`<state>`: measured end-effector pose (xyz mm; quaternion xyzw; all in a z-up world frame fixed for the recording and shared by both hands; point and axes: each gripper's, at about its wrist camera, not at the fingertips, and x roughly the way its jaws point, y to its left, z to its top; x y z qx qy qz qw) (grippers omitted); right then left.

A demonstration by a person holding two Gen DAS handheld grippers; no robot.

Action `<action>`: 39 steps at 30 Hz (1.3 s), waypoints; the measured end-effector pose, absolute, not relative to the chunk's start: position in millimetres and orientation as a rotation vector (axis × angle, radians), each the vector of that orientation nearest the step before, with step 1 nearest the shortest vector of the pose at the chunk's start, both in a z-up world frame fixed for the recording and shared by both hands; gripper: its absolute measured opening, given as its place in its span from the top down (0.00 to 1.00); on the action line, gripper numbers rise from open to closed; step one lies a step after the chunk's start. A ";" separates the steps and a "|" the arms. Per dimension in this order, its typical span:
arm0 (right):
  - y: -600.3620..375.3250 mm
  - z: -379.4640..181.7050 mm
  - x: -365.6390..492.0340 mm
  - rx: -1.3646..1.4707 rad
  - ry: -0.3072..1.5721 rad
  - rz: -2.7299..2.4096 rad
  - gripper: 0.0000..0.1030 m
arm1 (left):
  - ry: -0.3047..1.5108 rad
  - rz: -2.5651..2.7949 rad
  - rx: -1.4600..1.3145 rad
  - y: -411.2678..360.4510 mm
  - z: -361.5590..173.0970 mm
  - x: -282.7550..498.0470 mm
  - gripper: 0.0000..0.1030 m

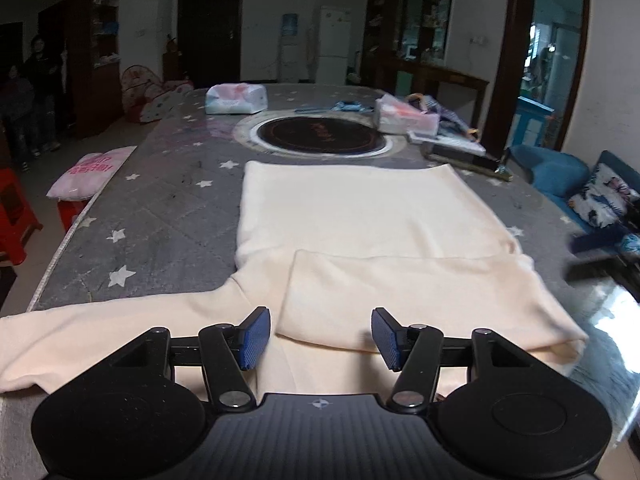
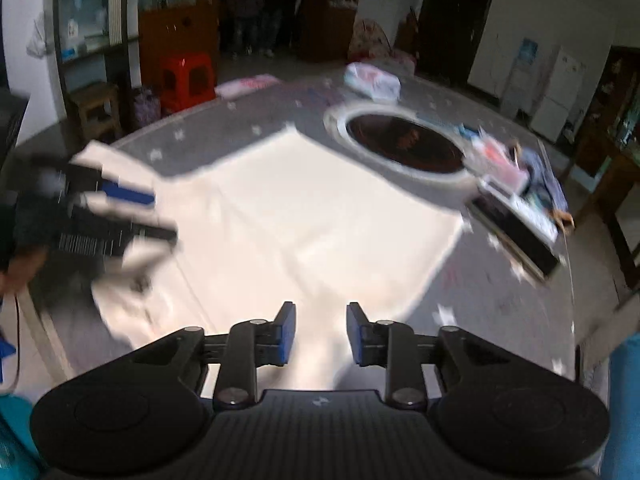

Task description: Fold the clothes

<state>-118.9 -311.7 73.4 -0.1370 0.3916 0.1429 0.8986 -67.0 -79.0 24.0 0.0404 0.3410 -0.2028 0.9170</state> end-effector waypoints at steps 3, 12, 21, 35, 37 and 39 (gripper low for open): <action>-321.4 61.6 -136.6 -0.292 0.840 0.300 0.69 | 0.707 -0.392 0.101 -82.9 20.6 -62.5 0.58; -308.3 39.5 -156.0 -0.333 0.800 0.345 0.65 | 0.642 -0.364 0.174 -89.1 31.9 -72.2 0.95; -300.3 27.4 -160.6 -0.387 0.785 0.294 0.57 | 0.560 -0.408 0.111 -85.2 65.1 -86.9 0.95; -316.6 40.5 -160.8 -0.280 0.809 0.279 0.59 | 0.691 -0.380 0.122 -68.0 29.1 -85.7 0.86; -318.1 48.9 -155.4 -0.257 0.781 0.283 0.60 | 0.671 -0.380 0.119 -67.0 32.6 -87.8 0.82; -319.1 54.2 -145.6 -0.238 0.761 0.286 0.69 | 0.665 -0.391 0.105 -65.9 34.4 -87.1 0.82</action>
